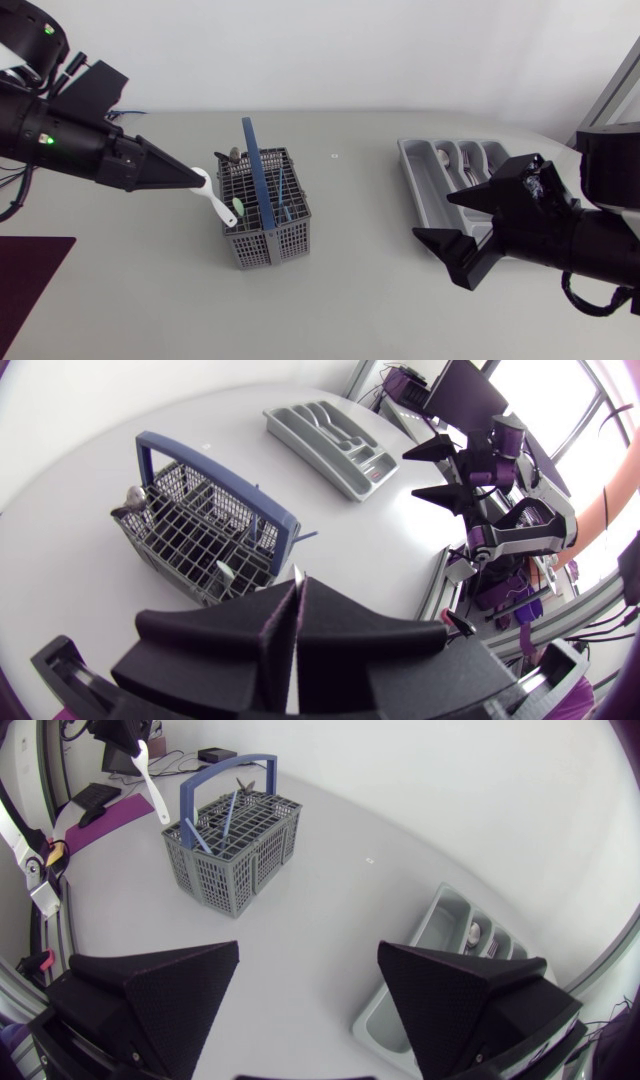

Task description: Unload the cutlery basket into the drawer organizer.

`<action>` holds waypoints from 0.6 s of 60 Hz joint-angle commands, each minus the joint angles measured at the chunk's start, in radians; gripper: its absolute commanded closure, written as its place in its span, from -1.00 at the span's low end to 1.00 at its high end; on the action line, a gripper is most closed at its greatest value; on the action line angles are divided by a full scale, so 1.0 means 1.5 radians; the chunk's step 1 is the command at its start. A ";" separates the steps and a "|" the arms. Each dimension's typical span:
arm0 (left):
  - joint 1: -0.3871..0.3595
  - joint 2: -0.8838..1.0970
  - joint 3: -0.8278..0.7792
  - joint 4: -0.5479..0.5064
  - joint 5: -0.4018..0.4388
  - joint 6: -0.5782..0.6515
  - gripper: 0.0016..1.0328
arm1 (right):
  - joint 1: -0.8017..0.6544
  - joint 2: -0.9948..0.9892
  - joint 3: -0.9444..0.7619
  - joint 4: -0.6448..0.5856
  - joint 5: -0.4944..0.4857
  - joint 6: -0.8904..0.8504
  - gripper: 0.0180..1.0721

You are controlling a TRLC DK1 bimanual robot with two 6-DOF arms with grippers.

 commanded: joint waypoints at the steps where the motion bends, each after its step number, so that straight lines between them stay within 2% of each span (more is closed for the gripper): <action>1: -0.008 -0.030 0.033 -0.021 0.013 0.014 0.71 | 0.014 -0.017 0.020 0.000 0.009 -0.013 -0.90; 10: -0.042 -0.064 0.046 -0.037 0.013 0.018 0.72 | 0.026 -0.037 0.037 -0.006 0.011 -0.014 -0.90; 16: -0.077 -0.075 0.044 -0.037 0.013 0.021 0.72 | 0.071 -0.039 0.061 -0.047 -0.001 -0.017 -0.91; 29: -0.174 -0.066 0.033 -0.019 0.017 0.054 0.71 | 0.166 -0.009 0.107 -0.090 -0.019 -0.033 -0.90; 36: -0.204 -0.043 0.033 -0.017 0.052 0.083 0.71 | 0.181 0.015 0.125 -0.097 -0.068 -0.047 -0.80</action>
